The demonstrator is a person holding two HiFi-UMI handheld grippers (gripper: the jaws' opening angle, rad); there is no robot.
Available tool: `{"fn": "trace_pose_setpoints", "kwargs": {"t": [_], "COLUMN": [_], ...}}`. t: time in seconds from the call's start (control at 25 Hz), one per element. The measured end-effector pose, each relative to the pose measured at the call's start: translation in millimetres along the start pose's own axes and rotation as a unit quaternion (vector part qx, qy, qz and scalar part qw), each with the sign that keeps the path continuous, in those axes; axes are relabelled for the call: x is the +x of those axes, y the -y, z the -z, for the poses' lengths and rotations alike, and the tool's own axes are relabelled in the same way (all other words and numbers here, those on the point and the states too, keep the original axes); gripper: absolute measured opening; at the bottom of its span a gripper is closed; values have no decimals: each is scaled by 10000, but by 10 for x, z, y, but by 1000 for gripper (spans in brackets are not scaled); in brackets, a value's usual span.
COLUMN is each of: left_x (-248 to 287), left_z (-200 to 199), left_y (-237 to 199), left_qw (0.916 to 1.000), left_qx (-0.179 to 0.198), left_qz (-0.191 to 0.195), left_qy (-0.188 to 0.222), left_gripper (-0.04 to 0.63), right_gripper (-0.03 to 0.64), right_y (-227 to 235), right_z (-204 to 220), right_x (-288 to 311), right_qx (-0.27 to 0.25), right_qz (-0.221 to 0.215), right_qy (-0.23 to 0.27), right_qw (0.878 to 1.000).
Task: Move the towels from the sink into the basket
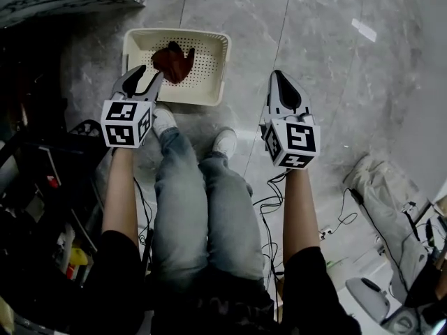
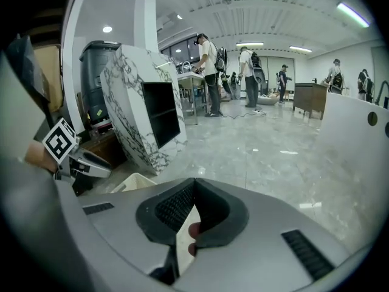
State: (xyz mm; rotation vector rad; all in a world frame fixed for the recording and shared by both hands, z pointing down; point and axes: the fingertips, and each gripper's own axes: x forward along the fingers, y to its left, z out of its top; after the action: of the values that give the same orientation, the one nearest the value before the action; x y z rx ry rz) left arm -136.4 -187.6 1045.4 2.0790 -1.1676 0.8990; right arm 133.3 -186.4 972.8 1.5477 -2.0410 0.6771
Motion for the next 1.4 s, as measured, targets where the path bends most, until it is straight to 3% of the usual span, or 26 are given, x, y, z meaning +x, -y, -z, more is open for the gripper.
{"fn": "trace_pose_setpoints", "kwargs": {"t": [0.16,0.44,0.76,1.08,1.4], "left_x": [-463,-1190,-2061,-2923,-3617], "left_z": [-405,-990,-1566,-2254,-2837], "left_y": [183,425,716,834,872], "left_qw": [9999,9995,9987,9945,9866], "left_qx": [21,52,131,-36,26], "left_qz": [-49,-204,-234,-386,-585], "left_qy": [110,251,429,978,1524], "left_gripper": [116,45,19,17,17], "right_gripper": [15,15,15,15,15], "right_y": [5,-49,-192,-347,-424], "right_z": [-452,-1223,-2036,-2721,-3343], "right_x": [-415,-1031,-1722,-2301,-2790], "right_qx": [21,34,38,-137,-261], "right_qz": [26,-14,-74,-75,7], "right_qy": [84,317,522,775,1227], "right_qw": [10000,9995,9986,9969,9921]}}
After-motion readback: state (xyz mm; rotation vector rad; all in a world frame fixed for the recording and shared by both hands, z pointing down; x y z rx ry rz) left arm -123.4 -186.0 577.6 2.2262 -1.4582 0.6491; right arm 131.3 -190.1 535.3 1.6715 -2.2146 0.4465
